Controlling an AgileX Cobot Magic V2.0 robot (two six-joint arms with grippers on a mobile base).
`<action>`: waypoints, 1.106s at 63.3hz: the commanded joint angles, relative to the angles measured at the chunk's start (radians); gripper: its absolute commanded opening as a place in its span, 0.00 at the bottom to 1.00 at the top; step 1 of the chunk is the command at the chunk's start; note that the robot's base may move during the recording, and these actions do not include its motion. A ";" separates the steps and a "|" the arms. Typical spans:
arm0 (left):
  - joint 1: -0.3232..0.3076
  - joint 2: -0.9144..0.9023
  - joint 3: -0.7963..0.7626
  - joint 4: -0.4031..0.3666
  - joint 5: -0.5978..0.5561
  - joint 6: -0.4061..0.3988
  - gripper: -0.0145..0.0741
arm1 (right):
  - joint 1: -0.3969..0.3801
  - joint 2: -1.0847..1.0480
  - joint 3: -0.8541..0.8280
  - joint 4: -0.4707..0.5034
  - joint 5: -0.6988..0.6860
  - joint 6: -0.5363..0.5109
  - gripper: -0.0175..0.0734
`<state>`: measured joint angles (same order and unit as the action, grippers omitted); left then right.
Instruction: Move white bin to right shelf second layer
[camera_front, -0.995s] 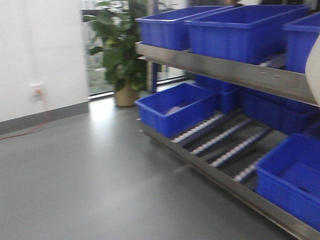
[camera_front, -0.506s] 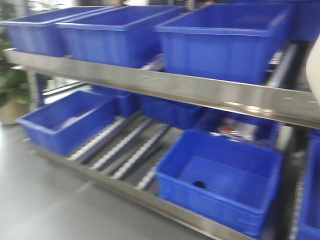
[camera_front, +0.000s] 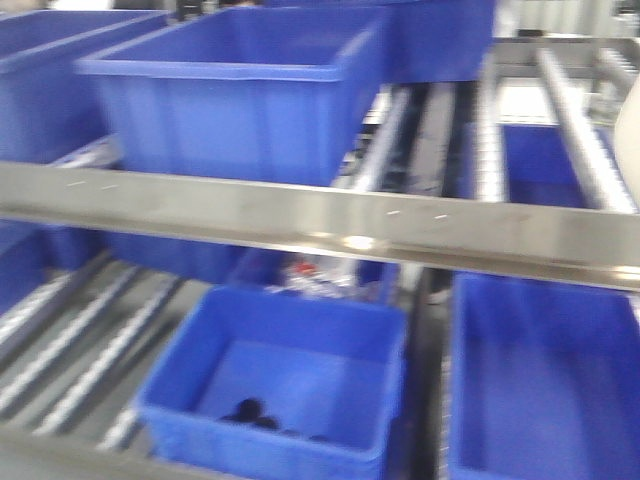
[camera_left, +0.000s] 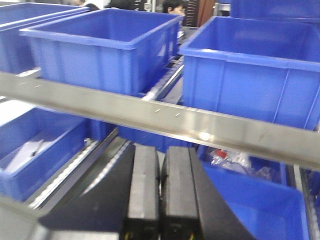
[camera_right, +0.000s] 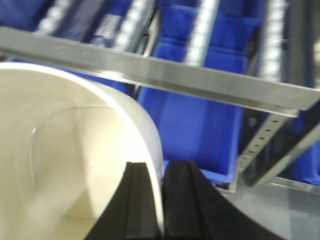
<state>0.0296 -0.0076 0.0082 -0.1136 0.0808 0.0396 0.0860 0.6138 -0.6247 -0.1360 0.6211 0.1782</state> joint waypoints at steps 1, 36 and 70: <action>0.010 -0.020 0.028 -0.001 -0.081 -0.005 0.26 | -0.008 -0.003 -0.029 -0.011 -0.090 -0.004 0.25; -0.061 -0.020 0.028 -0.001 -0.081 -0.005 0.26 | -0.008 -0.003 -0.029 -0.011 -0.090 -0.004 0.25; -0.048 -0.020 0.028 -0.001 -0.081 -0.005 0.26 | -0.008 -0.003 -0.029 -0.011 -0.090 -0.004 0.25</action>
<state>-0.0193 -0.0076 0.0082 -0.1119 0.0808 0.0396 0.0860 0.6138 -0.6247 -0.1360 0.6211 0.1782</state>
